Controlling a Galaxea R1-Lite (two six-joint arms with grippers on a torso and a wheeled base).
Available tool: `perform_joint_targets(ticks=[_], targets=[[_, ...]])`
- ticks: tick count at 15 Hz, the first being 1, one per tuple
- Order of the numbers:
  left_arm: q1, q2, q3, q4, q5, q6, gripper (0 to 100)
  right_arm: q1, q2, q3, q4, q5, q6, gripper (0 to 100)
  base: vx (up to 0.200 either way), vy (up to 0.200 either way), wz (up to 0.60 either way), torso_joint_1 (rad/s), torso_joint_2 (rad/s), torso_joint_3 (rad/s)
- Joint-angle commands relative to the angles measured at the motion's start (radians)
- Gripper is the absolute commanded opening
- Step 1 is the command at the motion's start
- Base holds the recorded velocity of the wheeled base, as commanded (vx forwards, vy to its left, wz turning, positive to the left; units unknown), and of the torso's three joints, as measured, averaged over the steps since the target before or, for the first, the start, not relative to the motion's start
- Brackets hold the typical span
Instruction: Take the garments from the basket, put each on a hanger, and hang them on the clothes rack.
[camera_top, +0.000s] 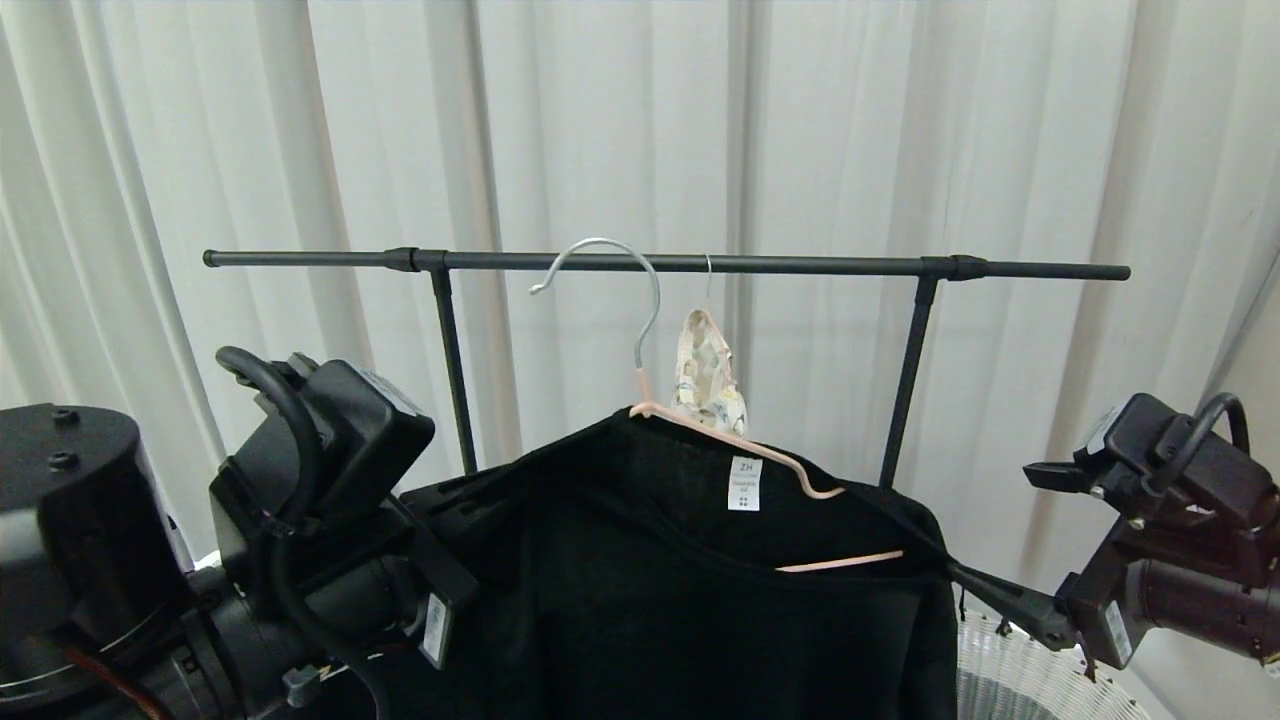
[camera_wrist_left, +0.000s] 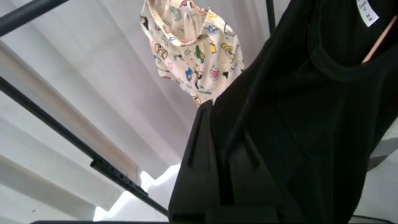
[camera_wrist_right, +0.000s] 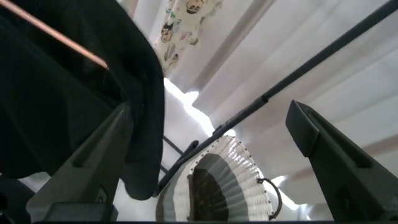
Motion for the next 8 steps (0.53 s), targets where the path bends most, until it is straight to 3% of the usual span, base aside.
perform_joint_targets(ticks=[1,2,4,8], targets=[[0.004,0.009,-0.002,-0.026,0.001,-0.022,0,0.005,-0.027,0.001,0.000,0.100,-0.005,100,0.000,0.000,0.00,0.000,0.00,0.000],[0.002,0.009,-0.002,-0.026,0.001,-0.022,0,0.005,-0.039,0.004,0.003,0.145,-0.022,100,0.000,0.000,0.00,0.000,0.00,0.000],[0.001,0.009,-0.001,-0.028,0.001,-0.022,0,0.005,-0.053,0.021,0.003,0.156,-0.065,100,0.000,0.000,0.00,0.000,0.00,0.000],[0.013,0.024,0.018,-0.036,0.007,-0.015,0,0.010,-0.097,0.021,0.009,0.168,-0.069,100,0.000,0.000,0.00,0.000,0.00,0.000]])
